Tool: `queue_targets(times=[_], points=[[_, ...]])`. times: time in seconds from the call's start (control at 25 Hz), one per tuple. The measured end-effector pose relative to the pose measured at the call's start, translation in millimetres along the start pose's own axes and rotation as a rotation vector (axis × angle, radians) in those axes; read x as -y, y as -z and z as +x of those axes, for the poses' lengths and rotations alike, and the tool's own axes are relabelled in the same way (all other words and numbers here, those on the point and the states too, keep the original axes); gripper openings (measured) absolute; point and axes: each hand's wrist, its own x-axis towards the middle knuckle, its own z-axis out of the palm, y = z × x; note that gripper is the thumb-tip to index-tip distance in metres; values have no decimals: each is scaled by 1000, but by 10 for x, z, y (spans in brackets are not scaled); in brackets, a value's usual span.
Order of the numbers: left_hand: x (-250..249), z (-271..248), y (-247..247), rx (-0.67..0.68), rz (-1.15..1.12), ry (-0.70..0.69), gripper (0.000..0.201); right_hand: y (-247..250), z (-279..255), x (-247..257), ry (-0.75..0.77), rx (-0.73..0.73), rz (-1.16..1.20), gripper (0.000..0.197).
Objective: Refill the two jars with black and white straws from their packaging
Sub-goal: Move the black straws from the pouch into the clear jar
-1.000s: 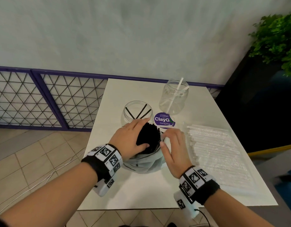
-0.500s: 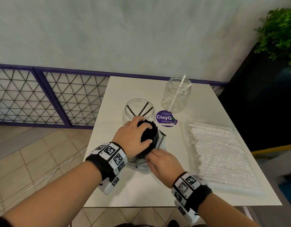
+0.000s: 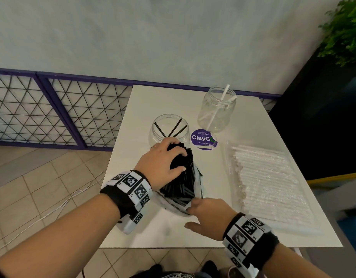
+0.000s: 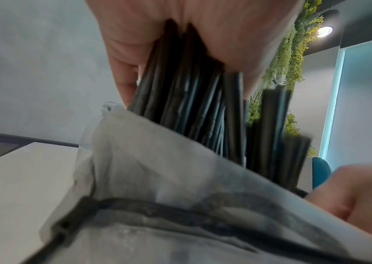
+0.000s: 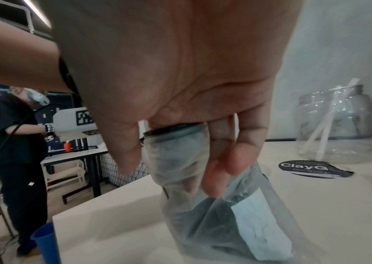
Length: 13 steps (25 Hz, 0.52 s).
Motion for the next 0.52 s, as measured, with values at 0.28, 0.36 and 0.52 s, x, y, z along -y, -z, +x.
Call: queue_targets(times=[0.28,0.36,0.52], points=[[45,20,2,-20,-38,18,34,16,93,-118,-148,-456,307,38],[56,30,8,-25,-44,11,34,-4,134,-124,-74,-721,260,19],[105,55,62,37,-56,-12,40,8,302,-17,-106,-654,463,38]])
